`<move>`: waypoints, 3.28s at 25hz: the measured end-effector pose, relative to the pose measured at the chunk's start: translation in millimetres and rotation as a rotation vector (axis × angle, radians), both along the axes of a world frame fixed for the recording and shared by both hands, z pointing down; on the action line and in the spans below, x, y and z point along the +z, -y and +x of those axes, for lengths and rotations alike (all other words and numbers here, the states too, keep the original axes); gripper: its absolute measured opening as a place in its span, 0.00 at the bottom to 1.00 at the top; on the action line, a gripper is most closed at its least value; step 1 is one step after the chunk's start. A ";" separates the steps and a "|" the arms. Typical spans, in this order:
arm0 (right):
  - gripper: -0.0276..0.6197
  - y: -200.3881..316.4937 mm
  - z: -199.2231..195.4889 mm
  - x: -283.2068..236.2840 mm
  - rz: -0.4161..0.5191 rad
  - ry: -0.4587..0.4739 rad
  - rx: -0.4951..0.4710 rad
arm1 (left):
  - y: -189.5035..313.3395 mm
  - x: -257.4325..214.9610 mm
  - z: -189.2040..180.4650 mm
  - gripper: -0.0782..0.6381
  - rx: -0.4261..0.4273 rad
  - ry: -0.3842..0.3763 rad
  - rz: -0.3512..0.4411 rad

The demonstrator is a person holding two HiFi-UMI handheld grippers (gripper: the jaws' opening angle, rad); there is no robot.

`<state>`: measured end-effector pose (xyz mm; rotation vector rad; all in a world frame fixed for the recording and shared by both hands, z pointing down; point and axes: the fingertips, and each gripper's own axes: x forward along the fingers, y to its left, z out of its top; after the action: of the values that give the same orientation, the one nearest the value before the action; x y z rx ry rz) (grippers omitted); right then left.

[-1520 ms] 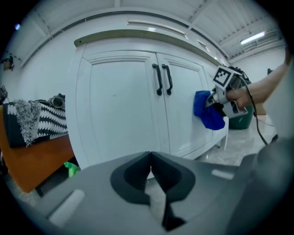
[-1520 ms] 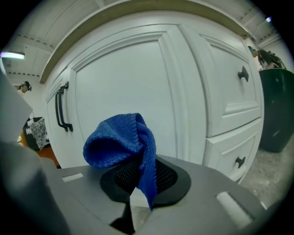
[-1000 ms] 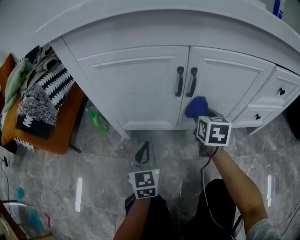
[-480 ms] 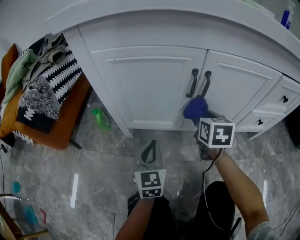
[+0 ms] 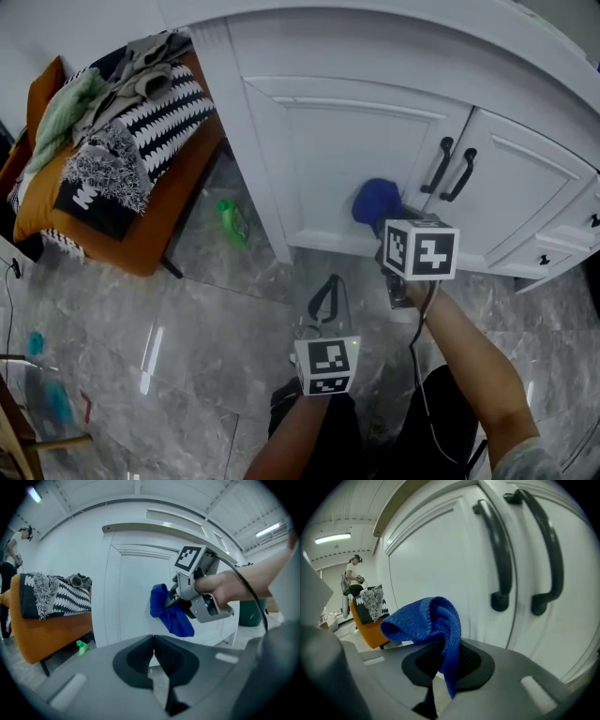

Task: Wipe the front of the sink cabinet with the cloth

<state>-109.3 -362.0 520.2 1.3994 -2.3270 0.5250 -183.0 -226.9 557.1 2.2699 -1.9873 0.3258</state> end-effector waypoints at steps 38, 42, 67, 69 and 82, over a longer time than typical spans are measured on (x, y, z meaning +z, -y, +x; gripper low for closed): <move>0.13 -5.5 31.6 31.4 -0.219 0.328 0.076 | -0.6 3.0 -4.7 0.12 -0.019 0.011 -0.010; 0.12 -8.4 73.9 40.4 -0.210 0.288 0.099 | 3.6 4.4 15.1 0.12 0.011 0.033 -0.013; 0.13 -17.1 334.9 67.6 -0.062 0.065 0.342 | 16.8 25.5 85.5 0.12 0.142 0.194 -0.057; 0.13 -20.0 337.4 60.1 -0.022 0.112 0.328 | 18.3 27.0 86.2 0.12 0.140 0.187 -0.058; 0.13 -82.4 297.2 -27.6 0.205 0.059 0.163 | -24.0 -43.1 111.8 0.12 0.242 0.133 -0.037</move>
<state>187.9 -279.6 492.6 1.7006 -2.3815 0.3855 -71.3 -202.9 513.9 2.5290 -1.7450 0.5430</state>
